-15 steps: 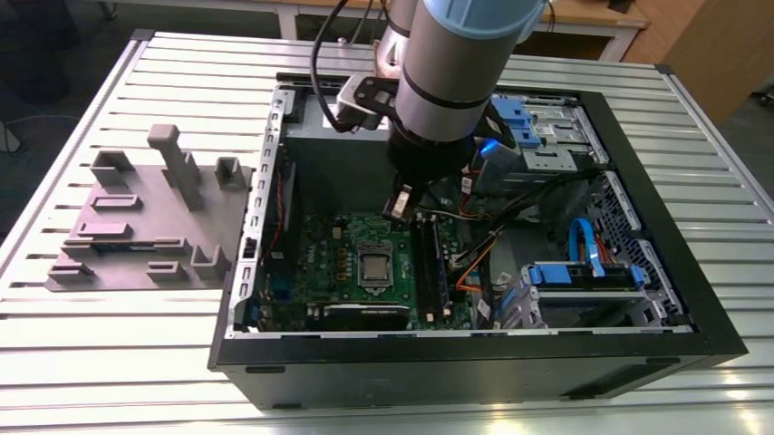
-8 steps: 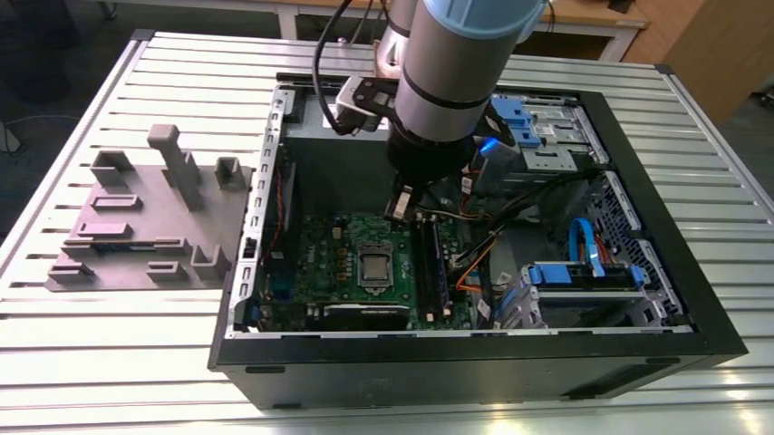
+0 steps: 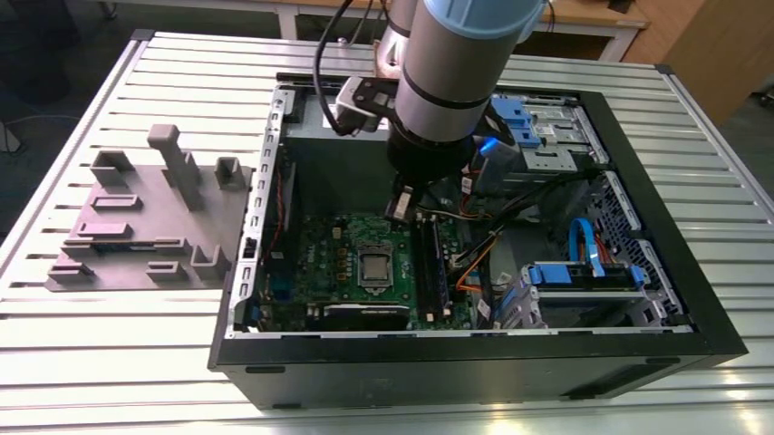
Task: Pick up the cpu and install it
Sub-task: 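Install the first cpu locking lever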
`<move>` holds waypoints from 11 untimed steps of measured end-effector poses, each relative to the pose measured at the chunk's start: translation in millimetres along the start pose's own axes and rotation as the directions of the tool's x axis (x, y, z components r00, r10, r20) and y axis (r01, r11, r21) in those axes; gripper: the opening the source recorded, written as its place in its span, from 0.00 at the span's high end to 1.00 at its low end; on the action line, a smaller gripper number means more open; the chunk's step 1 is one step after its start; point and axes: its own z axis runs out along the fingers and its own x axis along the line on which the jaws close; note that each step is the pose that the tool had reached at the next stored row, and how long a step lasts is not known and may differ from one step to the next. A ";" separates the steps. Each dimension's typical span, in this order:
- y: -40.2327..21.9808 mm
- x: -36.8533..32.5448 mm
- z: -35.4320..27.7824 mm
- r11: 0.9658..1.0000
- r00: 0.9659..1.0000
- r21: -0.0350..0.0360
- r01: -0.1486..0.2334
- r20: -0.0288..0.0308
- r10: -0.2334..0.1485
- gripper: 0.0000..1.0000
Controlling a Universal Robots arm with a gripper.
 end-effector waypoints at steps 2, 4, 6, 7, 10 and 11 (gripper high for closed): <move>0.0 0.0 0.0 1.000 1.000 -0.002 0.028 -0.002 -0.028 0.89; 0.0 0.1 0.0 0.998 0.998 -0.004 0.055 -0.005 -0.055 0.89; 0.0 0.1 0.0 0.998 0.998 -0.005 0.069 -0.006 -0.069 0.89; -0.1 0.1 -0.1 0.997 0.997 -0.005 0.071 -0.006 -0.071 0.89; -0.4 0.9 -0.1 0.997 0.997 -0.005 0.074 -0.006 -0.074 0.89; -0.6 1.5 -0.2 0.997 0.997 -0.005 0.076 -0.007 -0.076 0.89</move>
